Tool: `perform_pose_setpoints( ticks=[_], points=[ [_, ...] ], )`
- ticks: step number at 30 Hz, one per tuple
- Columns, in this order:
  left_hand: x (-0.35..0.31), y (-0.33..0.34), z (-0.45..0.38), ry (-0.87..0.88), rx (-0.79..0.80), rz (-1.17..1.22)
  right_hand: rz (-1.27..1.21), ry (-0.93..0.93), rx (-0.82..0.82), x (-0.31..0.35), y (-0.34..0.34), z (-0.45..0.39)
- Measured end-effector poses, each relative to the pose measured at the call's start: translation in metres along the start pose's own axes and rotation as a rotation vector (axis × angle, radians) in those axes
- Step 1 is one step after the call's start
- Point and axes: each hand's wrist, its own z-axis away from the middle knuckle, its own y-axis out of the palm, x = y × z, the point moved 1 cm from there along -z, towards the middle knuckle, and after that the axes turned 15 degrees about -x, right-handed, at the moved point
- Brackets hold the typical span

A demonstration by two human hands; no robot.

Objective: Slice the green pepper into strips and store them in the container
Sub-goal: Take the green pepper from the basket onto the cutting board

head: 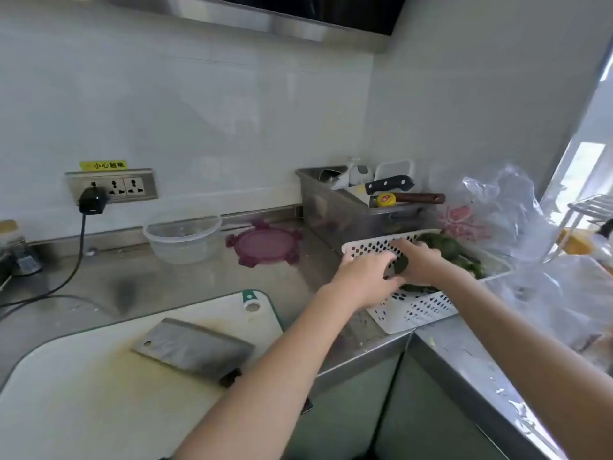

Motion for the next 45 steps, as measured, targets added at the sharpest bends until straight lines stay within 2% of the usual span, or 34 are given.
perform_pose_setpoints(
  ticks=[3,6,11,13,15,18,20,23,26,29,36,39,41,45],
  points=[
    [0.002,0.016,0.003,-0.023,0.030,-0.041,0.136,-0.023,0.098,0.002,0.019,0.004],
    [0.005,0.016,0.006,-0.054,0.015,0.022,0.226,0.046,0.171,0.003,0.023,0.006],
    [0.004,0.015,0.011,-0.056,-0.016,0.040,0.186,0.110,0.011,0.002,0.019,0.004],
    [0.001,0.015,0.013,-0.078,-0.071,0.101,0.001,0.164,-0.013,0.000,0.016,0.004],
    [-0.001,0.013,0.014,-0.118,-0.079,0.167,-0.329,0.188,-0.047,0.000,0.007,0.007],
    [0.001,-0.002,0.013,-0.238,0.030,0.389,-0.785,0.061,-0.242,0.011,-0.017,0.026],
    [0.005,-0.020,0.016,-0.245,0.017,0.487,-0.974,-0.014,-0.335,0.022,-0.030,0.042],
    [0.021,-0.045,0.029,-0.175,-0.160,0.479,-1.207,-0.138,-0.191,0.044,-0.040,0.066],
    [0.045,-0.067,0.051,-0.160,-0.350,0.515,-1.254,-0.301,-0.026,0.077,-0.041,0.088],
    [0.074,-0.089,0.088,-0.210,-0.444,0.509,-1.327,-0.330,0.112,0.116,-0.028,0.109],
    [0.139,-0.122,0.201,-0.358,-0.519,0.216,-1.051,-0.509,0.363,0.203,0.024,0.153],
    [0.167,-0.129,0.240,-0.429,-0.590,0.142,-0.806,-0.592,0.252,0.223,0.039,0.165],
    [0.181,-0.133,0.258,-0.458,-0.671,0.120,-0.727,-0.590,0.158,0.231,0.045,0.173],
    [0.199,-0.132,0.278,-0.457,-0.775,0.120,-0.607,-0.588,0.202,0.239,0.051,0.192]
  ],
)
